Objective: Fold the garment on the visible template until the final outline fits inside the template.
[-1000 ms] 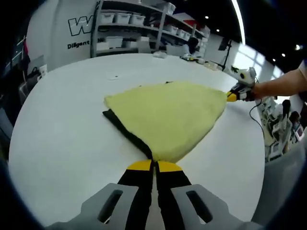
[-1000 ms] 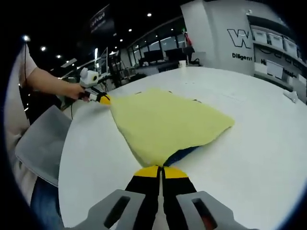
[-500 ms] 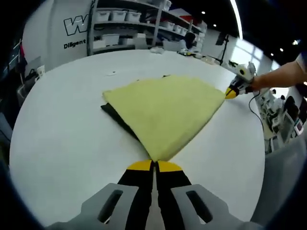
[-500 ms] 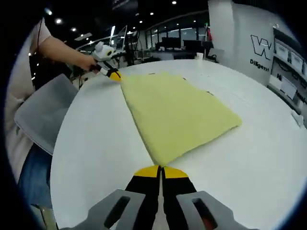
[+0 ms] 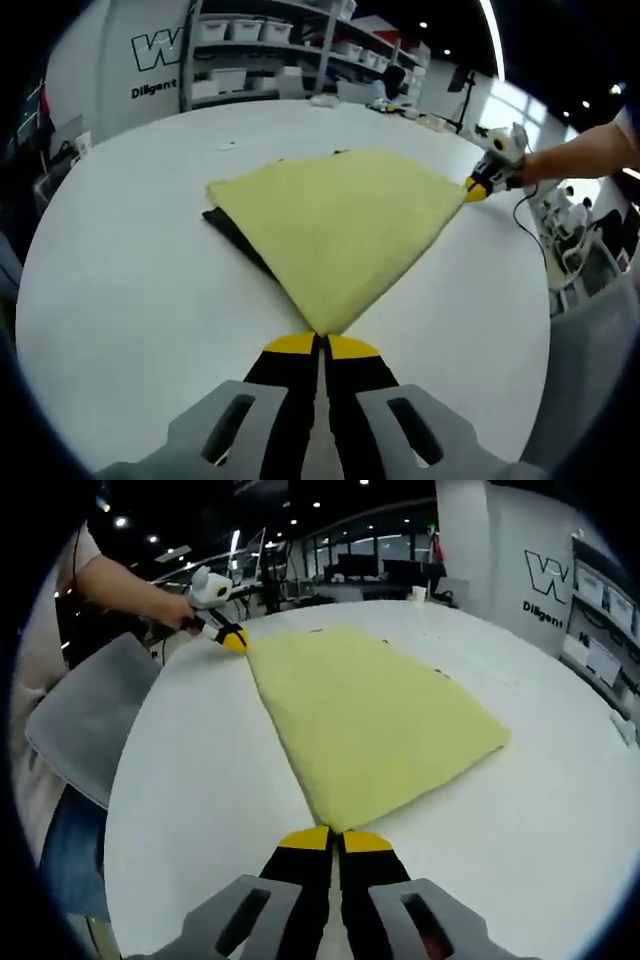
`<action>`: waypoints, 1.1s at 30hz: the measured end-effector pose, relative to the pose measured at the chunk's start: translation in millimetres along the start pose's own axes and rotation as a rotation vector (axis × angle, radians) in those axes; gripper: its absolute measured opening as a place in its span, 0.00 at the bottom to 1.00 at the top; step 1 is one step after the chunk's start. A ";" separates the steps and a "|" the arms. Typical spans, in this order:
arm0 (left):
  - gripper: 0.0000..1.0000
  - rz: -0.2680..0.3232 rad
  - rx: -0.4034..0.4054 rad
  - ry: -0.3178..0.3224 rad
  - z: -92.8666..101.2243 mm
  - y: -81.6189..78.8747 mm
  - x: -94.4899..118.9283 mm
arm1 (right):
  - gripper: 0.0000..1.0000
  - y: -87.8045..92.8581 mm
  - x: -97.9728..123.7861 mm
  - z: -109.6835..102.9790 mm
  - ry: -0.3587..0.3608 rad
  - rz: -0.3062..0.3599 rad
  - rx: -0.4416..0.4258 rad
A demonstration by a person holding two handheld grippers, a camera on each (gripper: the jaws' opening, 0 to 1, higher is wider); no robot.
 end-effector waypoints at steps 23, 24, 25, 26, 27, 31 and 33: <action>0.16 0.079 0.086 -0.039 -22.6 -15.8 20.6 | 0.14 -16.0 25.2 30.4 0.064 -0.031 -0.027; 0.16 0.083 0.090 -0.041 -25.0 -20.6 18.6 | 0.14 -17.3 24.3 34.9 0.073 -0.027 -0.064; 0.15 0.089 0.096 -0.043 -27.9 -25.5 16.3 | 0.14 -20.2 22.6 42.3 0.092 -0.004 -0.077; 0.15 0.097 0.107 -0.048 -31.4 -30.5 13.6 | 0.14 -22.1 21.1 46.5 0.099 0.006 -0.098; 0.16 0.129 0.129 -0.057 -37.4 -40.9 9.6 | 0.15 -24.3 19.5 49.6 0.111 0.022 -0.129; 0.22 0.182 0.200 -0.060 -52.9 -67.5 -6.0 | 0.19 -30.2 6.3 63.8 0.152 0.041 -0.205; 0.26 0.187 0.213 -0.067 -61.8 -78.4 -15.9 | 0.20 -31.0 -1.1 75.0 0.172 0.055 -0.246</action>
Point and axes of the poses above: the point that each gripper's makers call its tool centre point, and the gripper's own axes: x roughly backward along the fingers, z roughly to its right, y roughly out of its underside, the point moved 5 cm from there along x, roughly backward along the fingers, and after that the axes turned 7 degrees about y, right-handed, at the moved point
